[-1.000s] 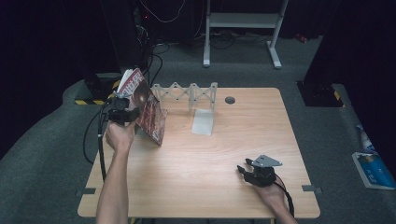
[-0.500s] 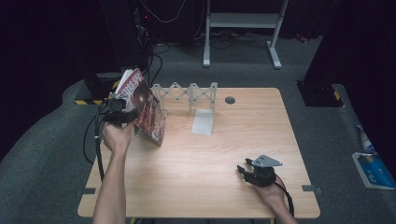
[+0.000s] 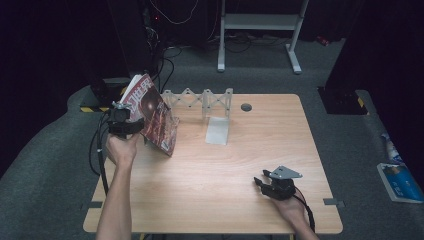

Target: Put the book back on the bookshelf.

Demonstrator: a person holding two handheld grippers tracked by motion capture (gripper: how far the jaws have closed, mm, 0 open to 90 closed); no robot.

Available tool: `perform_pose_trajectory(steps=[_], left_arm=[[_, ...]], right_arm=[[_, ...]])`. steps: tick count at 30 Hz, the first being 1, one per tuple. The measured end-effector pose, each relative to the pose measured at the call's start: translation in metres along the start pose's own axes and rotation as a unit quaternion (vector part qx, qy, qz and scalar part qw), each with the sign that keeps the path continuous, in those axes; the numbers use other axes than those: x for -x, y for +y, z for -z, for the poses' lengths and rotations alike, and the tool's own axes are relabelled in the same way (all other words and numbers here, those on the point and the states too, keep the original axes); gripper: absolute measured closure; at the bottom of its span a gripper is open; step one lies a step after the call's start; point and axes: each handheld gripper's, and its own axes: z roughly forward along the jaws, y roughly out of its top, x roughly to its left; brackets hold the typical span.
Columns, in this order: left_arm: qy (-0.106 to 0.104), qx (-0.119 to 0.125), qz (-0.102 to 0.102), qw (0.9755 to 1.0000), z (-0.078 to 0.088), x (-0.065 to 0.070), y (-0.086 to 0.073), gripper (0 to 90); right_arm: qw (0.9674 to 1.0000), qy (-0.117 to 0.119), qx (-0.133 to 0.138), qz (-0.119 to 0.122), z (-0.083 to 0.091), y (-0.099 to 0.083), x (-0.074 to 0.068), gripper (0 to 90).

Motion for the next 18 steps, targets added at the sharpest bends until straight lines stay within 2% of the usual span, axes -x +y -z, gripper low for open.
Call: perform_pose_trajectory(steps=[5, 7, 18], left_arm=[[0.001, 0.002, 0.008, 1.0000, 0.003, -0.004, -0.001, 48.5], [0.003, 0.010, 0.010, 0.9999, 0.006, -0.005, -0.002, 48.4], [-0.022, 0.023, 0.035, 0.9989, 0.016, -0.016, -0.010, 46.8]], right_arm=[[1.0000, 0.000, 0.000, 0.000, 0.000, 0.000, 0.000, 49.8], [1.0000, 0.000, 0.000, -0.001, 0.000, 0.000, 0.000, 49.8], [1.0000, 0.000, 0.000, 0.000, 0.000, 0.000, 0.000, 49.7]])
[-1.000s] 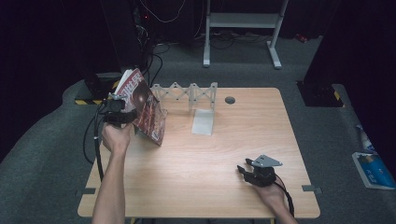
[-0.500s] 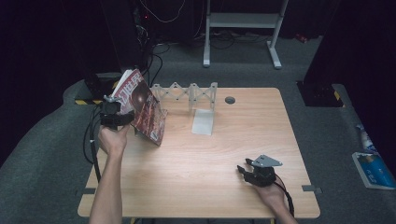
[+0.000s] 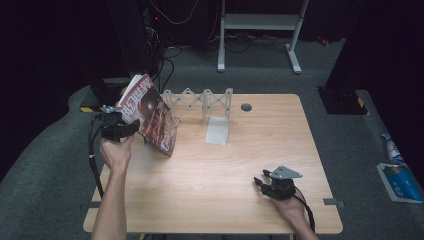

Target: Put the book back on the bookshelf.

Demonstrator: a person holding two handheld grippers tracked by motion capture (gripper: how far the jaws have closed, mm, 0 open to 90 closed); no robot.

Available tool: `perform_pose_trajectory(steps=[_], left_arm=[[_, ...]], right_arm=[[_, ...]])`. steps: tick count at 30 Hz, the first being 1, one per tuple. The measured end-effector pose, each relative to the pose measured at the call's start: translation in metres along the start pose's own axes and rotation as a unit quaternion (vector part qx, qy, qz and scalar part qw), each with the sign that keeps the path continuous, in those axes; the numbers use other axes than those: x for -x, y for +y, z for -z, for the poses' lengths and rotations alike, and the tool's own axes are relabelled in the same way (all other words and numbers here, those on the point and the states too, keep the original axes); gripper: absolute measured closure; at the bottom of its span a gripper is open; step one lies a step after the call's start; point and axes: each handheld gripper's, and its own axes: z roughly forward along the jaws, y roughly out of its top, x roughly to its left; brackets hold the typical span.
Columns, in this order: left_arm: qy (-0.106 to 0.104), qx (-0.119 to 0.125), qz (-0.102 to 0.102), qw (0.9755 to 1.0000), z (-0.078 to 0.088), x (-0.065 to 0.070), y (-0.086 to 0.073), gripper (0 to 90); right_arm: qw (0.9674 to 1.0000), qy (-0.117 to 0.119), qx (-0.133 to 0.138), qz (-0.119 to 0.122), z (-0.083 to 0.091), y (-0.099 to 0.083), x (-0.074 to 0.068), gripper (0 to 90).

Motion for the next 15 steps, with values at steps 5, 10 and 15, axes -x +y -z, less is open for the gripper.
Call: perform_pose_trajectory(steps=[5, 10, 15], left_arm=[[-0.011, 0.014, 0.011, 0.9998, 0.007, -0.005, -0.003, 46.8], [-0.018, 0.025, 0.010, 0.9995, 0.016, -0.008, -0.006, 46.4], [-0.023, 0.037, 0.016, 0.9989, 0.024, -0.011, -0.010, 45.4]], right_arm=[[1.0000, 0.000, 0.000, 0.000, 0.000, 0.000, 0.000, 49.7], [1.0000, 0.000, 0.000, 0.000, 0.000, 0.000, 0.000, 49.5], [1.0000, 0.000, 0.000, 0.000, 0.000, 0.000, 0.000, 49.5]])
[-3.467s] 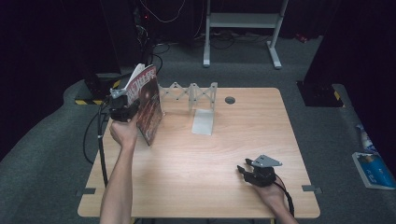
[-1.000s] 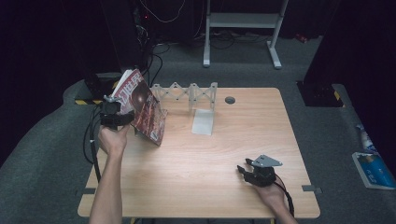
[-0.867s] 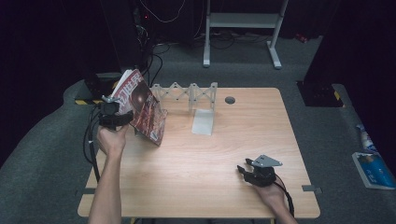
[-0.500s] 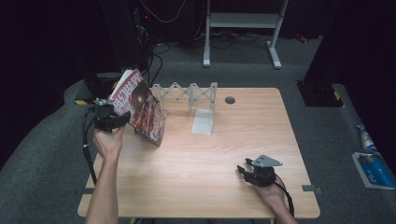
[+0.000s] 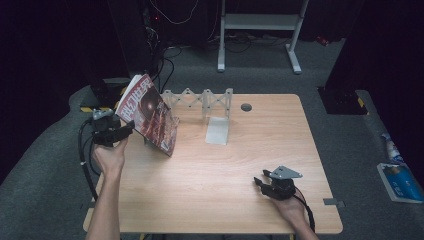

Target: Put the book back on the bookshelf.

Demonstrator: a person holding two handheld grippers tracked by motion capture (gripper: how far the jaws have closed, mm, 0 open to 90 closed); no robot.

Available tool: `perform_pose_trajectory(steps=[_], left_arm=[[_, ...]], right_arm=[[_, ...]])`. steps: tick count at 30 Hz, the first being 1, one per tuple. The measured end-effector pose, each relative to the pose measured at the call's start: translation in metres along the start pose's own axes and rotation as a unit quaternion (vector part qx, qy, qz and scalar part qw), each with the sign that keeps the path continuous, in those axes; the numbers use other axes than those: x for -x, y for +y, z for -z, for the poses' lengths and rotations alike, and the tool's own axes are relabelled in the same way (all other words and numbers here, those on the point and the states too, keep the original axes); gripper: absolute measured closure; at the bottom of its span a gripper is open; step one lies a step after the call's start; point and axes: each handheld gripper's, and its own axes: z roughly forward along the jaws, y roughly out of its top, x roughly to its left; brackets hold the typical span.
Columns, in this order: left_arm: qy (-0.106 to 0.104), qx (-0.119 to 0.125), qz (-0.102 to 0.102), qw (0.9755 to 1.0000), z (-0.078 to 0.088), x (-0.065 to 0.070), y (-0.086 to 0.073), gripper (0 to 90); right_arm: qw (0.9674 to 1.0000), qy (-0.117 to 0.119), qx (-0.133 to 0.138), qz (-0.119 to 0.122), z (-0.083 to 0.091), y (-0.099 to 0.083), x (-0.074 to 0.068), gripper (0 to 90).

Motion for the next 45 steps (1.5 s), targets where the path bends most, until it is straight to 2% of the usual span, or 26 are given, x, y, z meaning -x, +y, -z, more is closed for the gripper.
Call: perform_pose_trajectory(steps=[12, 23, 36, 45], left_arm=[[-0.012, 0.009, 0.009, 0.9998, 0.010, -0.006, -0.007, 42.9], [-0.022, 0.013, 0.006, 0.9997, 0.017, -0.006, -0.015, 39.6], [-0.040, 0.022, -0.014, 0.9989, 0.030, 0.005, -0.016, 37.9], [-0.052, 0.025, -0.016, 0.9982, 0.034, 0.009, -0.021, 37.2]], right_arm=[[1.0000, 0.000, 0.000, 0.000, 0.000, 0.000, 0.000, 49.5], [1.0000, 0.000, 0.000, 0.000, 0.000, 0.000, 0.000, 49.4], [1.0000, 0.000, 0.001, 0.000, 0.000, 0.000, 0.000, 49.4], [1.0000, 0.000, 0.000, 0.000, 0.000, 0.000, 0.000, 49.3]])
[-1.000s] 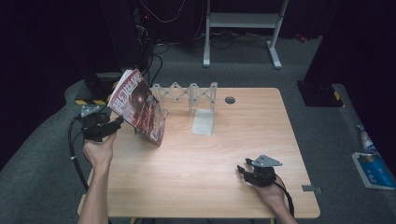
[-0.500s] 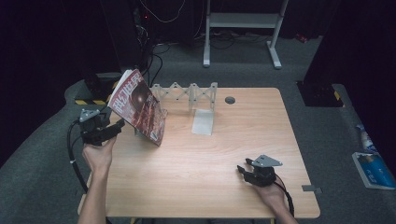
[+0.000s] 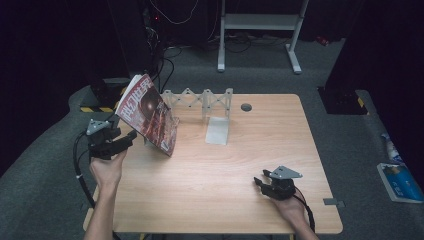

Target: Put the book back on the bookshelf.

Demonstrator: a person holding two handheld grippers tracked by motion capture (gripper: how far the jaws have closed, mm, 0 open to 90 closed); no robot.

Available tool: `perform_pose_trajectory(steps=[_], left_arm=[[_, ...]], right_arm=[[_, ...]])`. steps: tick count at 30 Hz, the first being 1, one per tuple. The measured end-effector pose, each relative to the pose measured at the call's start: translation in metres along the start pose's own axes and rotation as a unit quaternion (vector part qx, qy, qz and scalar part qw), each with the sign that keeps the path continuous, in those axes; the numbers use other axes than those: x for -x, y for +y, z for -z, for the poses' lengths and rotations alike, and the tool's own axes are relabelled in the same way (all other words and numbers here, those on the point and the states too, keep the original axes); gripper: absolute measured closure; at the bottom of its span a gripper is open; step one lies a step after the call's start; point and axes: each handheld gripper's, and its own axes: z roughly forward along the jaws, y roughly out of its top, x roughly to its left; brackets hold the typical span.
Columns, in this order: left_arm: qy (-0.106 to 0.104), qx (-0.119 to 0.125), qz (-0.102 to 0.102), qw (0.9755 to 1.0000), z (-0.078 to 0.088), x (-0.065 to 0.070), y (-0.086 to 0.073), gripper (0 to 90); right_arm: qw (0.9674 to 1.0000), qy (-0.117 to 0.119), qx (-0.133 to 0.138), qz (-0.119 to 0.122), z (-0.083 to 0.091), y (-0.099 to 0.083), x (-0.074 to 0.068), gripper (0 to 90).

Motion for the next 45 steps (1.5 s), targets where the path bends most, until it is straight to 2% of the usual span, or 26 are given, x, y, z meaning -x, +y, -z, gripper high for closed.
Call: perform_pose_trajectory(steps=[23, 32, 45], left_arm=[[-0.032, 0.007, -0.013, 0.9994, 0.005, 0.020, -0.009, 35.2], [-0.034, 0.009, -0.017, 0.9992, 0.005, 0.027, -0.013, 34.0], [-0.050, 0.010, -0.026, 0.9983, 0.002, 0.038, -0.017, 33.8]], right_arm=[[1.0000, 0.000, 0.000, -0.001, 0.000, 0.000, 0.000, 49.3], [1.0000, -0.001, 0.000, 0.000, 0.000, 0.000, 0.000, 49.2], [1.0000, -0.001, 0.000, 0.000, 0.000, 0.000, 0.000, 49.1]])
